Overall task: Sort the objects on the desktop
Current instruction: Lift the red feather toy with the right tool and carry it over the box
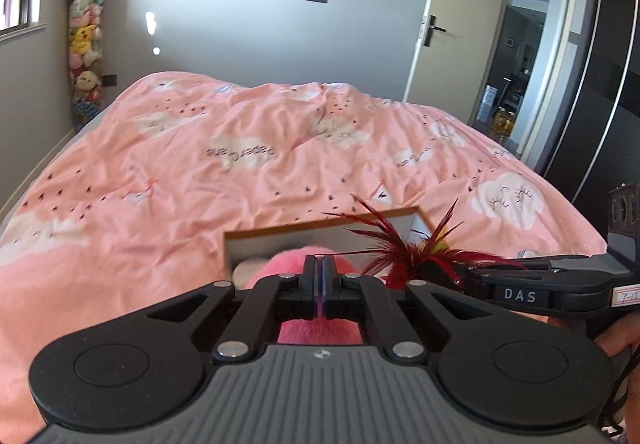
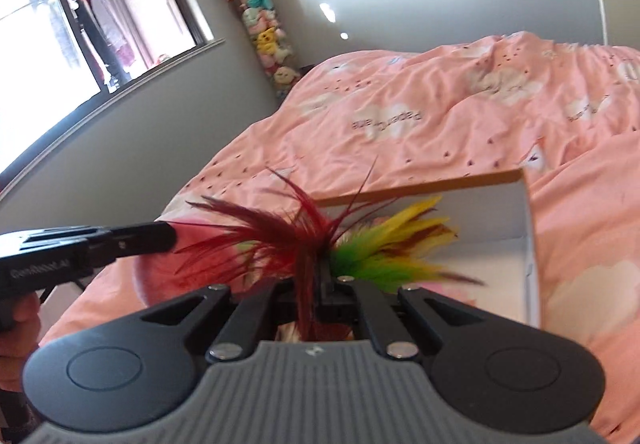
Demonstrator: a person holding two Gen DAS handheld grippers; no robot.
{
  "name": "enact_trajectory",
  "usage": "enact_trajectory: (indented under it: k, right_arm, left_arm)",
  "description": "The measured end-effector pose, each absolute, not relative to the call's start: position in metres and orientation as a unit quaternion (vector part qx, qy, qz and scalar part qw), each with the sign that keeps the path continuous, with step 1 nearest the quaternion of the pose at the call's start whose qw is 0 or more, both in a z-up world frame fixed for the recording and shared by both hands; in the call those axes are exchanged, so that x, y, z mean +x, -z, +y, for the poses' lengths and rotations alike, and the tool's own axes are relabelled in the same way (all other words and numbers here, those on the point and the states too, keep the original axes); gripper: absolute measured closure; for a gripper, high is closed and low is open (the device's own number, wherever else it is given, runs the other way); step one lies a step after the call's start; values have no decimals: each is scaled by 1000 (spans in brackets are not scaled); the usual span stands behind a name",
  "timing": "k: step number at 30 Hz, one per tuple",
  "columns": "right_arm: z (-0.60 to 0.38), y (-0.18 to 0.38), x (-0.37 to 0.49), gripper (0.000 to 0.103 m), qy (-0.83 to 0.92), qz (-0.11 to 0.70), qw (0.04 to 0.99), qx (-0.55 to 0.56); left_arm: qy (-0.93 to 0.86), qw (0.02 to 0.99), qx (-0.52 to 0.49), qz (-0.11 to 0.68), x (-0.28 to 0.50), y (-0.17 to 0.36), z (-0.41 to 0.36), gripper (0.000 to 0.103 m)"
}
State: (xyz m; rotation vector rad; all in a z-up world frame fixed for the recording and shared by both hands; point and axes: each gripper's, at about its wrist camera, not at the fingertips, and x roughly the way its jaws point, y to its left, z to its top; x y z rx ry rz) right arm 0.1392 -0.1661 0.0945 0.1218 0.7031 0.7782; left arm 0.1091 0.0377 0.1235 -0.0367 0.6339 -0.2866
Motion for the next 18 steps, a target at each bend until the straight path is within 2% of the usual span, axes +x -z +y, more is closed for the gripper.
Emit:
enact_trajectory:
  k: [7,18]
  right_arm:
    - [-181,-89,187,103,-316,339,885,47]
    - [-184,-71,228,103,-268,341,901,20]
  left_arm:
    - [173,933,-14,315,164,-114,1,102]
    - [186,920,5,346,241,-57,-48,102]
